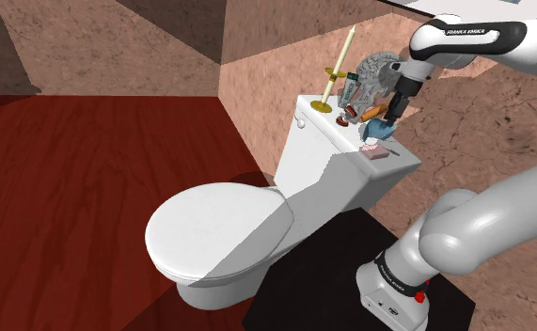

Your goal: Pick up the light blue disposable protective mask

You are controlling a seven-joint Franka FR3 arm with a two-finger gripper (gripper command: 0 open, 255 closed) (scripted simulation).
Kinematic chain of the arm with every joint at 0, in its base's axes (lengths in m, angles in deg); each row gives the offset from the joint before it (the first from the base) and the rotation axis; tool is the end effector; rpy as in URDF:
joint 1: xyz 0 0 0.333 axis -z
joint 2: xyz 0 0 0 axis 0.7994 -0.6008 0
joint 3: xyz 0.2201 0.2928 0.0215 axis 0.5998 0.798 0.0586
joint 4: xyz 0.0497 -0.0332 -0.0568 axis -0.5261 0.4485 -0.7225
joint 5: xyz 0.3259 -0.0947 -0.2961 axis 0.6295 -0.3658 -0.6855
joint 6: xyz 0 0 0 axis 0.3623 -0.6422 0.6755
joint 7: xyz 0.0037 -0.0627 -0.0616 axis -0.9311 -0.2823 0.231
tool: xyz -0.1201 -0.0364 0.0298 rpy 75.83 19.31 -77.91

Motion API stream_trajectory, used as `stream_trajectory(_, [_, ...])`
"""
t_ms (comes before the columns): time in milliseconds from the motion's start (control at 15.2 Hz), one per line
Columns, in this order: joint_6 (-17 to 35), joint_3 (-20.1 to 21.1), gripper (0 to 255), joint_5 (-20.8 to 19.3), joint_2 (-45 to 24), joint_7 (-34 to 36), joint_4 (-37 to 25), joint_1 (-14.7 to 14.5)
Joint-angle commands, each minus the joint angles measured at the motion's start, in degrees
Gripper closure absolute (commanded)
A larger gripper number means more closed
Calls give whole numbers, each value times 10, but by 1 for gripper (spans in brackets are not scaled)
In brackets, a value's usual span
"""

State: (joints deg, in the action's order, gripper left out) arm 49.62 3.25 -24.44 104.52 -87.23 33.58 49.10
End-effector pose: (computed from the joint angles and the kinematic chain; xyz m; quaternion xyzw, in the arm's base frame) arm 0.3710 -0.3584 0.5064 -0.9710 -0.2282 0.0254 0.0664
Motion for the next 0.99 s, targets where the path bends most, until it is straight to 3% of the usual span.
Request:
stream_trajectory(0, [15, -5, 0, 2, -5, -5, 10, -1])
stream_trajectory(330, [43, -11, 0, 3, -12, -8, 32, -1])
stream_trajectory(396, [43, -11, 255, 3, -13, -8, 32, -1])
stream_trajectory(924, [43, -11, 255, 3, -12, -8, 32, -1])
